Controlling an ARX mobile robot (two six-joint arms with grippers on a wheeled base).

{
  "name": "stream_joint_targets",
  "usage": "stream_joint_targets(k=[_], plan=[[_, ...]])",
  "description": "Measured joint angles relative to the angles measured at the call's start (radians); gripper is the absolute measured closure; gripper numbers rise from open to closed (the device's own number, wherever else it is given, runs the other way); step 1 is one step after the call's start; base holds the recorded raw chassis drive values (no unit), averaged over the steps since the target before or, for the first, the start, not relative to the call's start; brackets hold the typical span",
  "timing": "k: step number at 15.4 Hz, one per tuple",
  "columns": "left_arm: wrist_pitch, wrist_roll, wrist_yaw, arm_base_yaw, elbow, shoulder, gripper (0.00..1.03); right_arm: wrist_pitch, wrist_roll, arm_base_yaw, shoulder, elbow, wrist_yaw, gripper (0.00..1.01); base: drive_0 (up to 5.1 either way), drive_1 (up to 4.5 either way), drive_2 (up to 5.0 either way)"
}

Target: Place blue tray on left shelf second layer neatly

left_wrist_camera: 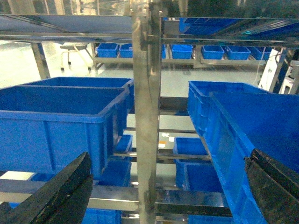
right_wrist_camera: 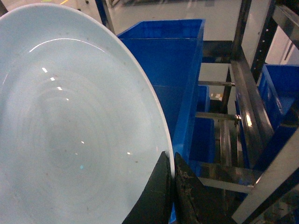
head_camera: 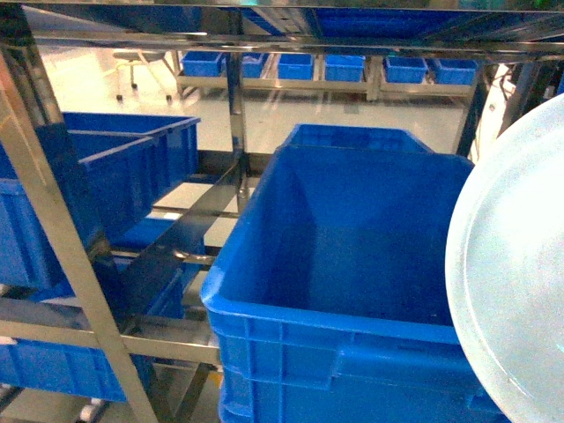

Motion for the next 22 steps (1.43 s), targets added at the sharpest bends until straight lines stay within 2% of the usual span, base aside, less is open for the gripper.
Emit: stream_joint_targets(k=[5, 6, 7, 9, 11, 13, 15, 17, 20, 21, 22], plan=[[0.0, 0.0, 0.0, -0.001, 0.0, 0.0, 0.05, 0.0, 0.0, 0.0, -0.004, 0.0, 0.003, 0.99, -1.6, -1.57, -1.6], [0.001, 0.0, 0.0, -0.001, 0.0, 0.0, 0.05, -0.051, 0.025, -0.011, 0.01, 0.01, -0.032, 0.99, -1.6, -1.57, -1.6], [0.0, 0.0, 0.001, -0.001, 0.0, 0.0, 0.05, -0.117, 0.065, -0.035, 0.042, 0.024, -0.093, 0.99, -1.6, -1.57, -1.6], [0.001, 0.0, 0.0, -0.001, 0.0, 0.0, 0.05, -0.2, 0.187, -0.08, 0.153, 0.053, -0.194, 0.99, -1.6, -1.57, -1.6], [0.001, 0.0, 0.0, -0.001, 0.0, 0.0, 0.05, -0.191, 0.275, -0.073, 0.249, 0.098, -0.223, 0.99, -1.6, -1.57, -1.6], [0.0, 0.0, 0.0, -0.001, 0.0, 0.0, 0.05, -0.133, 0.346, -0.013, 0.377, 0.135, -0.201, 0.99, -0.8, -0.79, -0.8], [0.0, 0.0, 0.0, -0.001, 0.0, 0.0, 0.05, -0.059, 0.4, 0.056, 0.514, 0.183, -0.151, 0.99, 0.0, 0.0, 0.0], [0.0, 0.0, 0.0, -0.001, 0.0, 0.0, 0.05, -0.001, 0.439, 0.112, 0.63, 0.249, -0.08, 0.99, 0.0, 0.0, 0.0], [0.0, 0.0, 0.0, -0.001, 0.0, 0.0, 0.05, 0.029, 0.481, 0.132, 0.798, 0.366, 0.021, 0.99, 0.0, 0.0, 0.0], [0.0, 0.0, 0.0, -0.001, 0.0, 0.0, 0.05, 0.05, 0.491, 0.133, 0.848, 0.398, 0.037, 0.99, 0.0, 0.0, 0.0], [0.0, 0.0, 0.0, -0.001, 0.0, 0.0, 0.05, 0.088, 0.516, 0.14, 0.914, 0.441, 0.06, 0.99, 0.0, 0.0, 0.0]])
